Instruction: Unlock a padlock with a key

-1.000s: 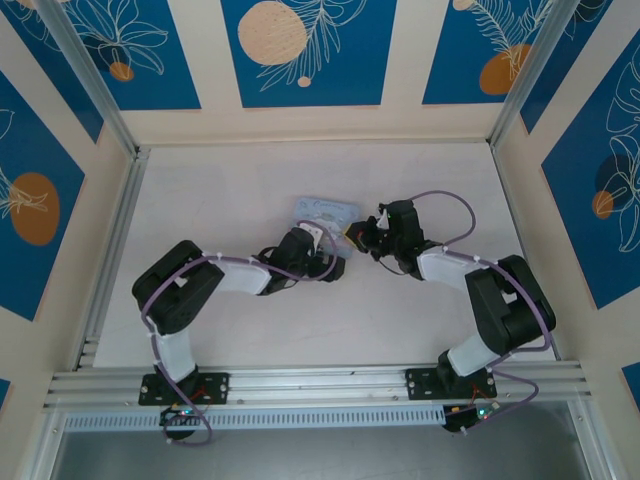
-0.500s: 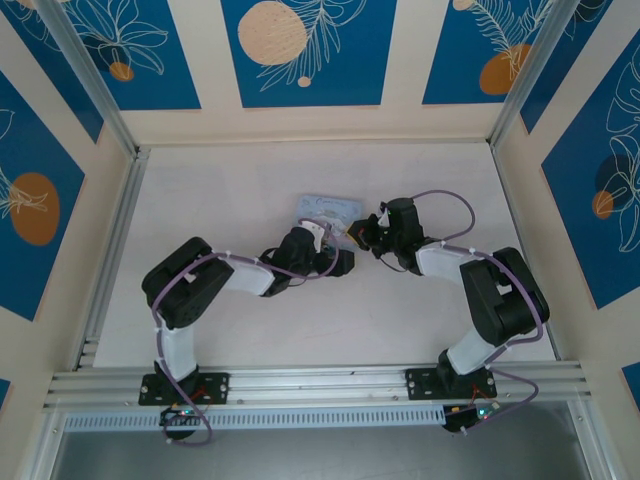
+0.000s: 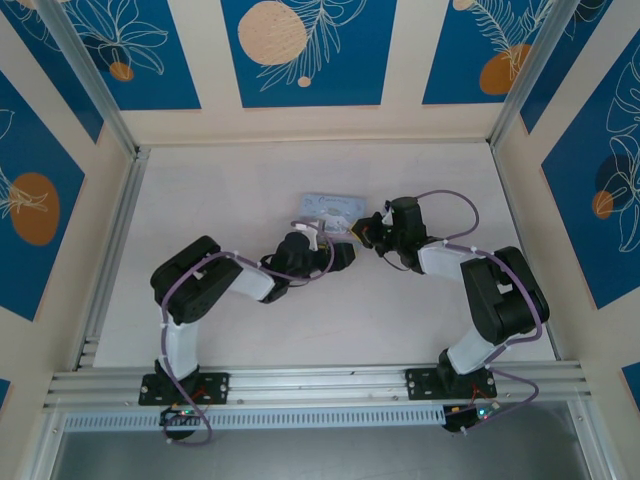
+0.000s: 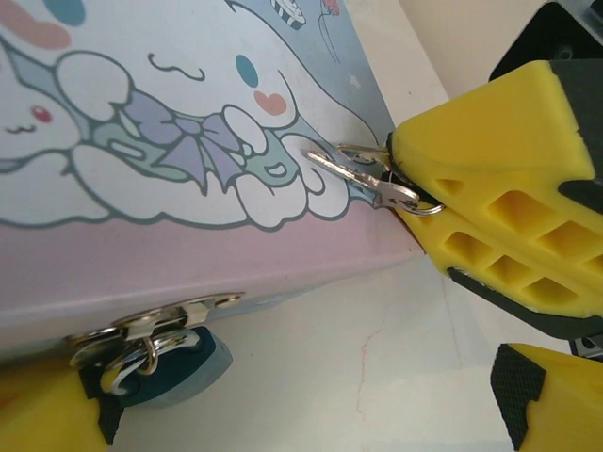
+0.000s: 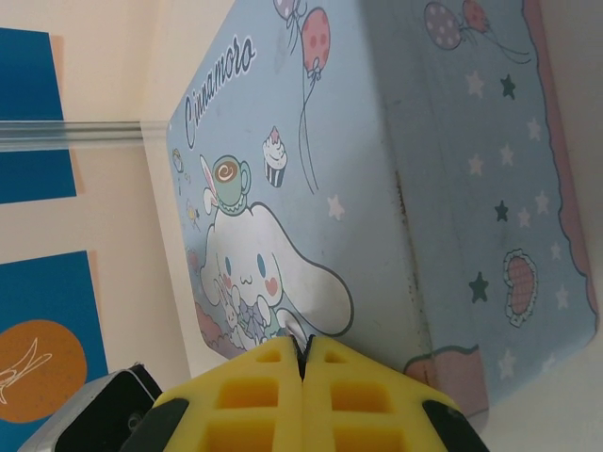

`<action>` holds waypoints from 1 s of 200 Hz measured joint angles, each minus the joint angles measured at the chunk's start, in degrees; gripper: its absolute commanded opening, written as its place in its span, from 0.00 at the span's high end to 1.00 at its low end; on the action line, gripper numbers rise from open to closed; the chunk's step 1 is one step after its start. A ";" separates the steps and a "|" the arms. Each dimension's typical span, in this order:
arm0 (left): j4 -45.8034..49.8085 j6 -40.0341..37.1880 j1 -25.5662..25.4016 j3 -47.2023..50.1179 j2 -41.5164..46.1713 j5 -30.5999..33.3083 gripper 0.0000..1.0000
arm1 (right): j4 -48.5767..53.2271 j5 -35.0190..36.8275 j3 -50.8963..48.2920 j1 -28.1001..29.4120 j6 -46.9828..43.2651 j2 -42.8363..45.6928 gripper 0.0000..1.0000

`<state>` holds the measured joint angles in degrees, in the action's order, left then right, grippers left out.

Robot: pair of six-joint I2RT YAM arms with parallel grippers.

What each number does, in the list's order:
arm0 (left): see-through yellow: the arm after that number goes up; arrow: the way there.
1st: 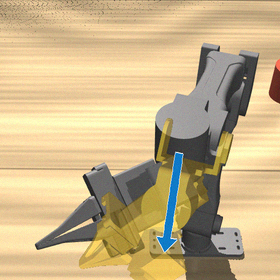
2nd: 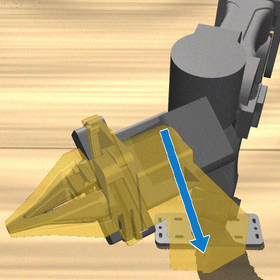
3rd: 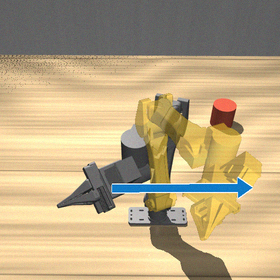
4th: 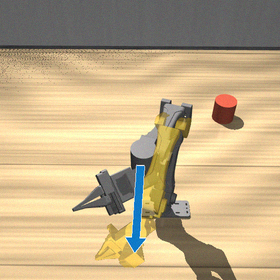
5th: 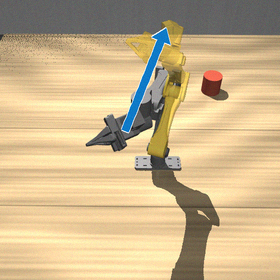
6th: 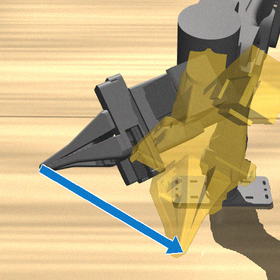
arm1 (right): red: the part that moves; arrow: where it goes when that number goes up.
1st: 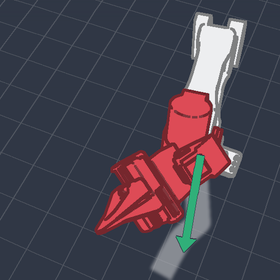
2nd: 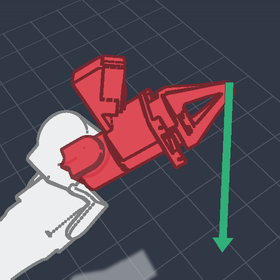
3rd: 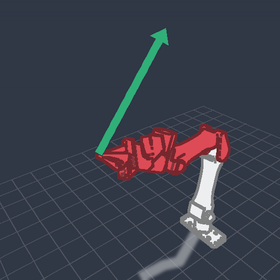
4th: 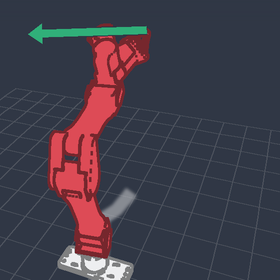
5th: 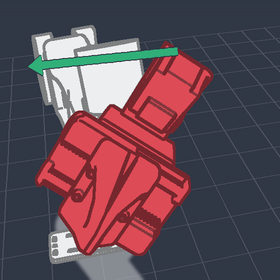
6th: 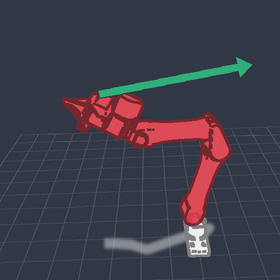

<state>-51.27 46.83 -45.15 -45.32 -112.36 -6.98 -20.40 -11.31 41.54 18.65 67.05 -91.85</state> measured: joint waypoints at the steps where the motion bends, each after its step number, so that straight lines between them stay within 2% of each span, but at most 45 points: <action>1: -0.04 0.04 0.00 0.02 0.00 0.00 0.02 | 0.00 0.00 0.00 -0.04 0.00 0.00 1.00; 58: -0.66 1.01 -0.09 0.15 -0.28 -0.02 0.04 | 0.00 -0.02 0.00 -0.90 0.00 0.00 1.00; 137: 9.14 -4.42 -1.38 -6.03 -1.40 2.49 0.04 | 0.00 0.24 0.00 -1.22 0.00 0.00 1.00; 200: 7.06 -3.67 -1.42 -5.40 -1.70 2.34 0.10 | 0.00 0.44 0.00 -1.33 0.00 0.00 1.00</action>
<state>-44.21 43.16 -46.57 -50.72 -114.06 -4.64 -20.40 -10.87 41.54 17.32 67.05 -91.85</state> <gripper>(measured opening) 0.905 0.060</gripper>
